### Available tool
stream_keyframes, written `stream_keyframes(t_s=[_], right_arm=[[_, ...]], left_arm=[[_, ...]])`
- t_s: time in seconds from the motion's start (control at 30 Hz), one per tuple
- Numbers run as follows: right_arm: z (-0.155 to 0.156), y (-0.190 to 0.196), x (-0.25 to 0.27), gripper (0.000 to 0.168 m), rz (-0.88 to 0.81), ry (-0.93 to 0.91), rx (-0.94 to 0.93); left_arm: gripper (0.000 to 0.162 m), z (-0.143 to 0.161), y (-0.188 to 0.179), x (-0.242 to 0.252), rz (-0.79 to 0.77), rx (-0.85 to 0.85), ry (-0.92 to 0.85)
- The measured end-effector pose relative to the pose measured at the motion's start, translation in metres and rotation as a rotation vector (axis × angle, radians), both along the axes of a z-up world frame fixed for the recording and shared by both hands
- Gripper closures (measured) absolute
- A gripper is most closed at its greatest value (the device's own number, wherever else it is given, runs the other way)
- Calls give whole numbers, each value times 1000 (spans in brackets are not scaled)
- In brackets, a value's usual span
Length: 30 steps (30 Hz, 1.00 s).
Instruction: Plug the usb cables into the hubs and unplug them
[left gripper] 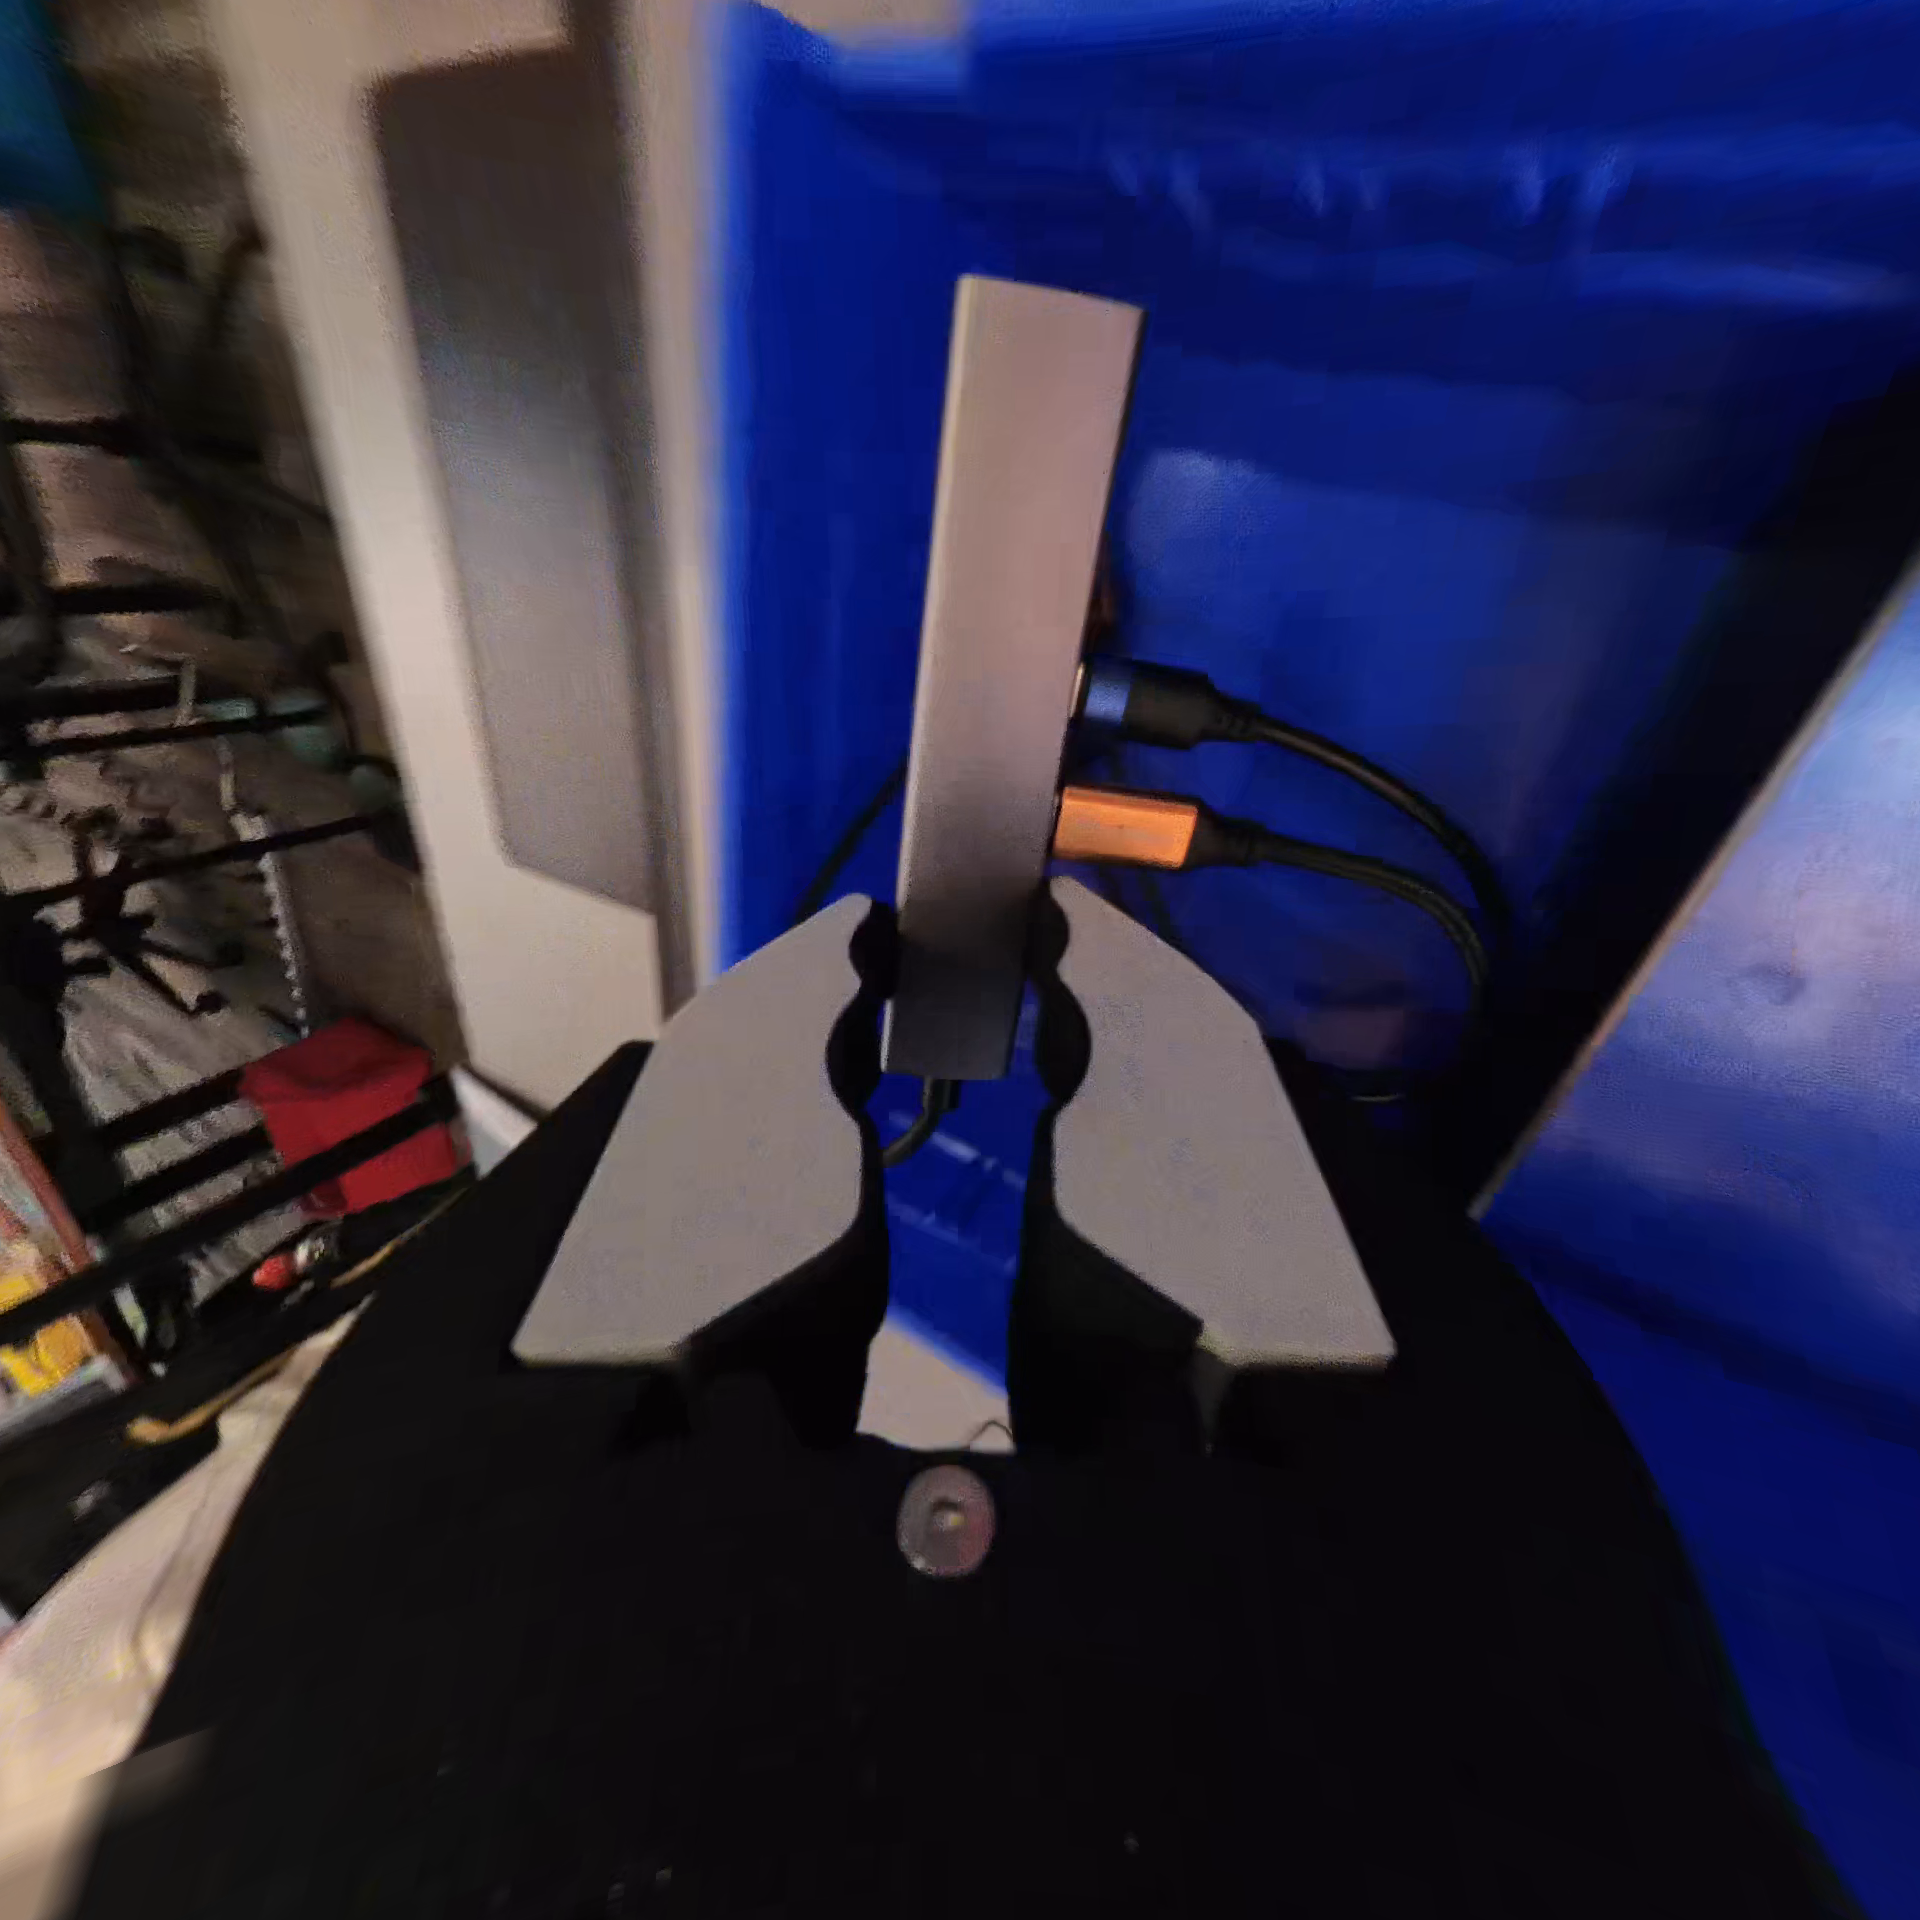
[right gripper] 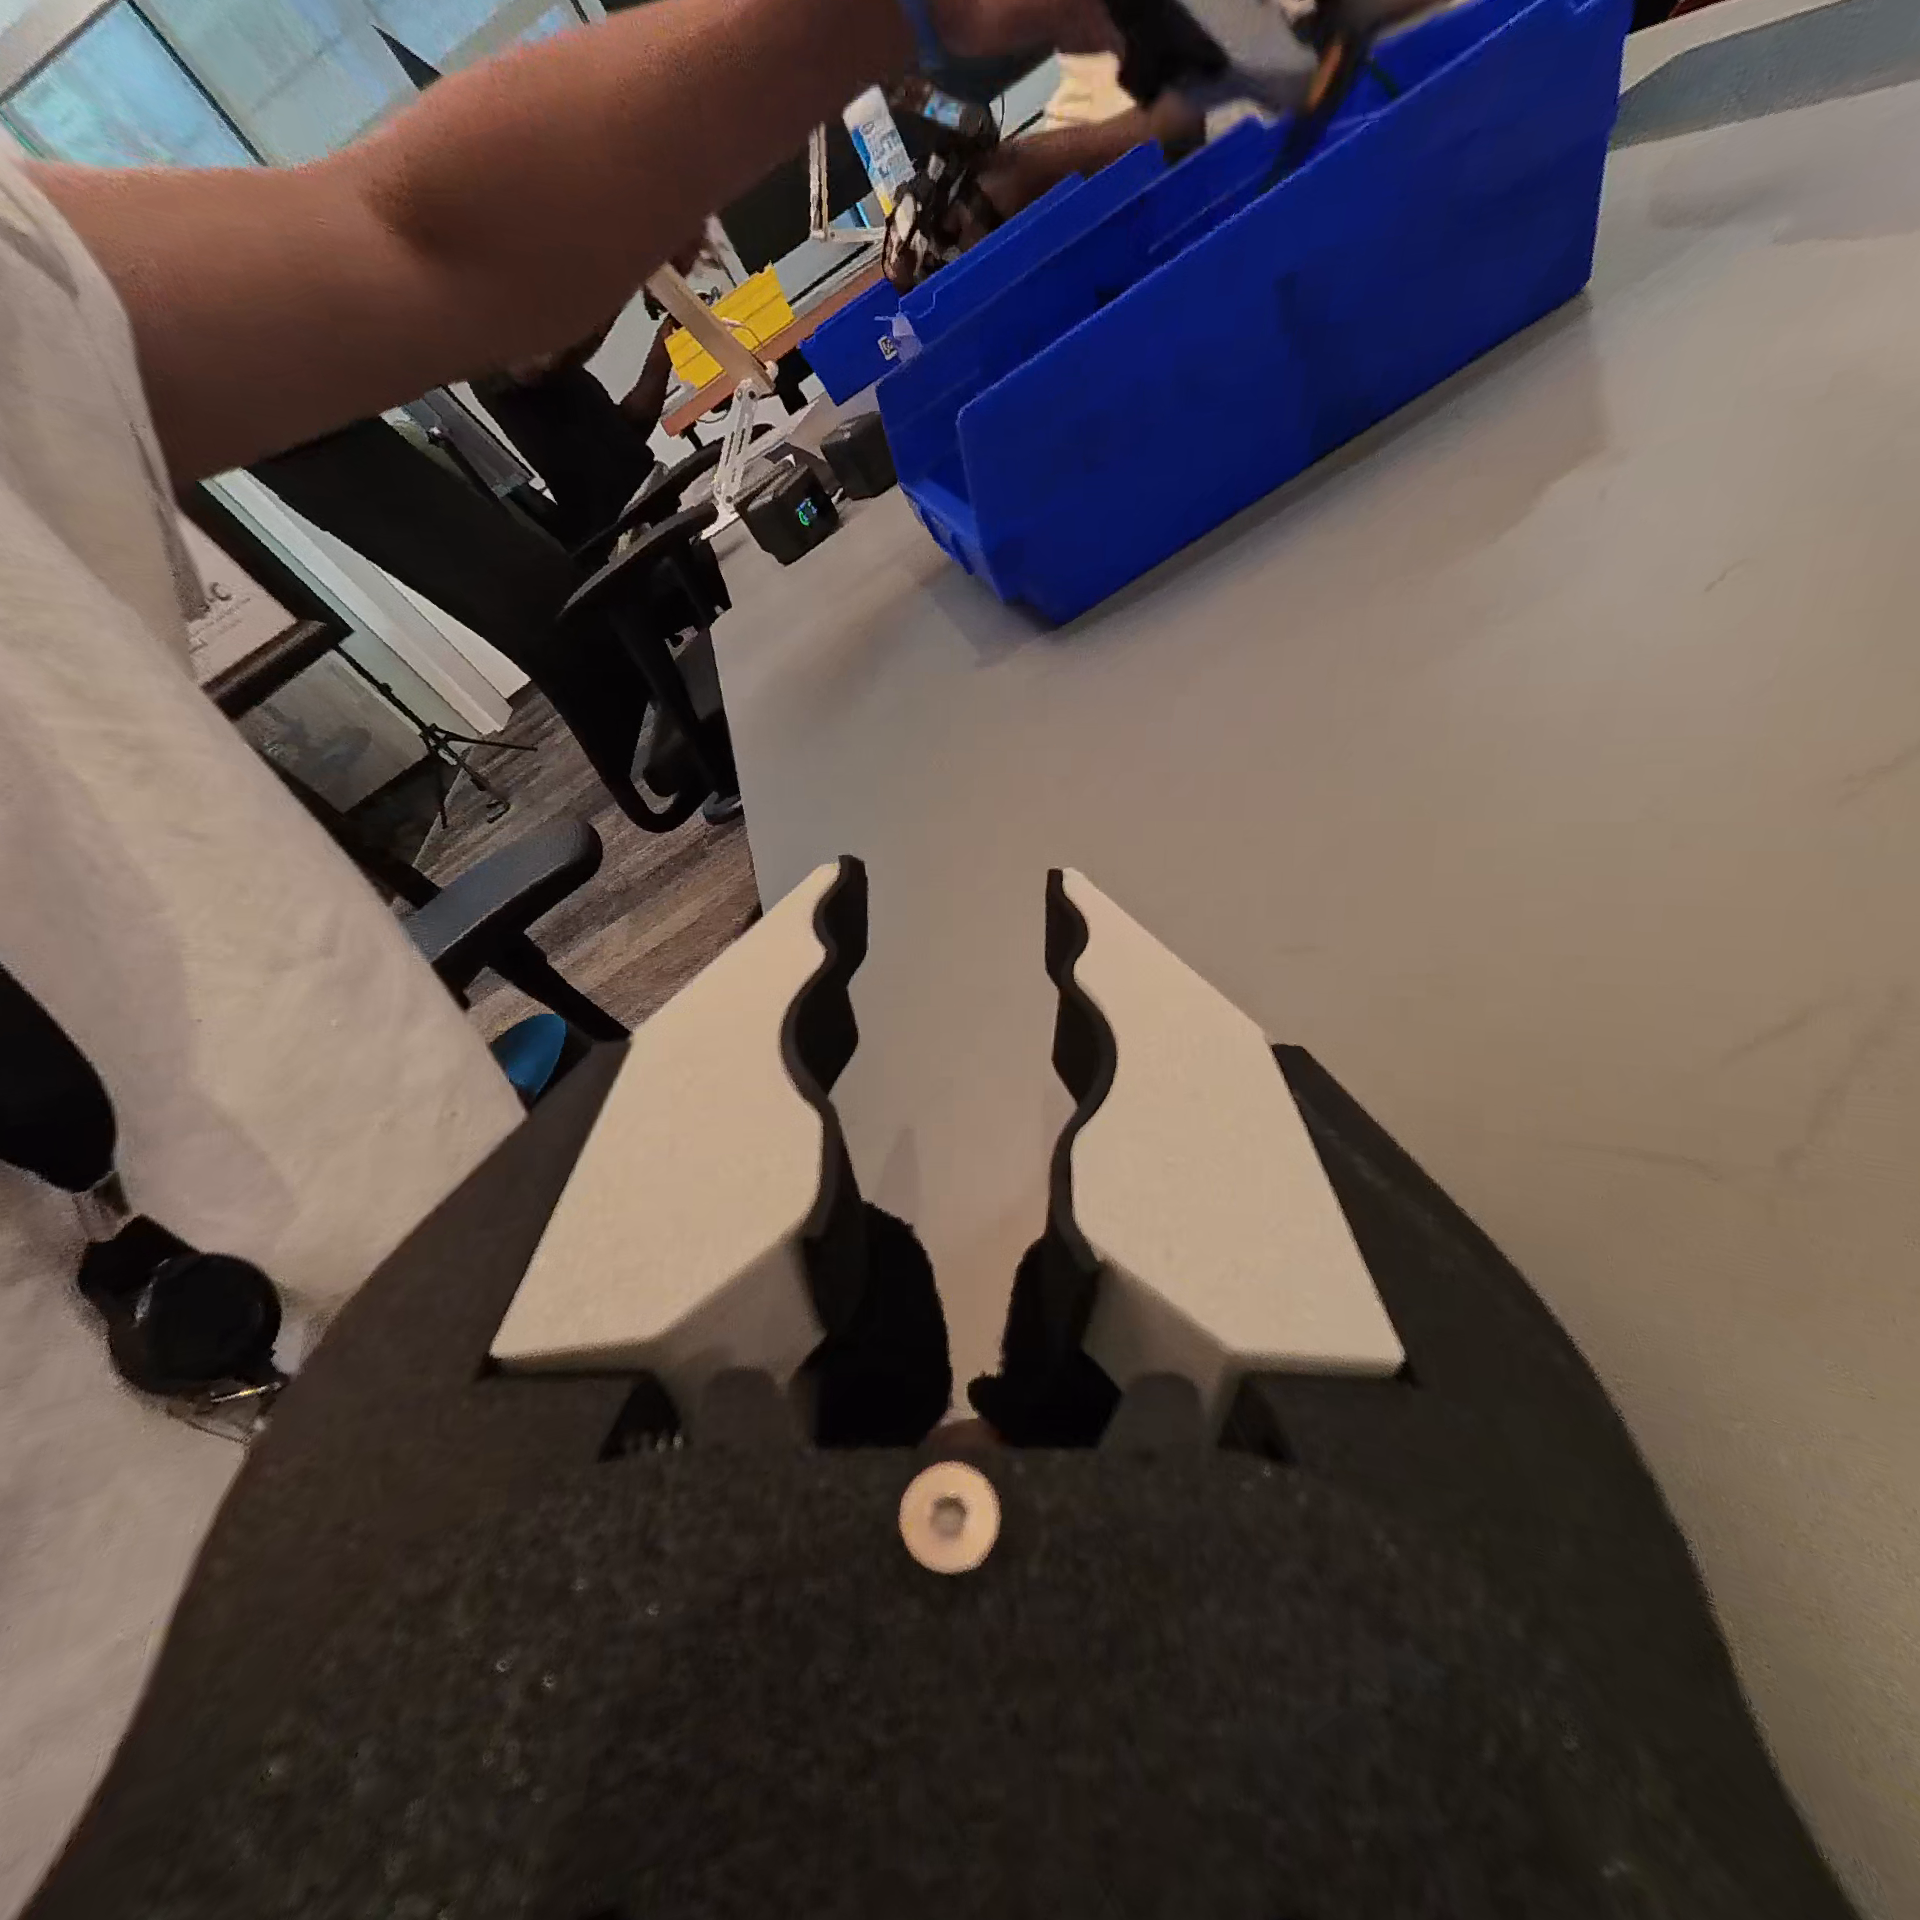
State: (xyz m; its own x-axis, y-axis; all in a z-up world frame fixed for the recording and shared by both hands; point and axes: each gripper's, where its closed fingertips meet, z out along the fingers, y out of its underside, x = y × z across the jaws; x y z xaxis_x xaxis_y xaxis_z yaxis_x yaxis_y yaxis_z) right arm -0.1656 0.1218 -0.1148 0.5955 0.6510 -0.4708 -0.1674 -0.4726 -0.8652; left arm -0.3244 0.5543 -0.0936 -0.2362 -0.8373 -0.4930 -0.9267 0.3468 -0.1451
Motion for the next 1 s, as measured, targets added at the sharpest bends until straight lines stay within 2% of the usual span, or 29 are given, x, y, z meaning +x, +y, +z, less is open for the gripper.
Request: stream_keyframes(t_s=[0.13, 0.23, 0.37, 0.47, 0.53, 0.63, 0.67, 0.73, 0.9, 1.0], right_arm=[[8, 4, 6, 137, -50, 11, 27], [17, 6, 10, 137, -84, 15, 69], [38, 12, 23, 136, -207, -34, 189], [65, 16, 35, 135, -323, -74, 313], [90, 18, 46, 133, -418, -108, 395], [129, 25, 70, 133, -585, -189, 512], [139, 29, 77, 133, -632, -217, 537], [152, 37, 73, 133, -608, -250, 563], [129, 57, 27, 129, -468, -360, 540], [127, 67, 18, 132, -552, -363, 575]], left_arm=[[137, 93, -15, 13, 110, 27, -305], [137, 158, -42, 28, 163, 18, -554], [136, 223, -109, 57, 144, -96, -840], [137, 251, -172, 84, 66, -216, -1030], [137, 250, -214, 104, 18, -293, -1109], [137, 226, -268, 135, 2, -482, -1210], [138, 214, -284, 145, 3, -544, -1240], [137, 181, -302, 163, 49, -575, -1257], [138, 115, -324, 191, 173, -730, -1325], [138, 91, -332, 199, 211, -771, -1326]])
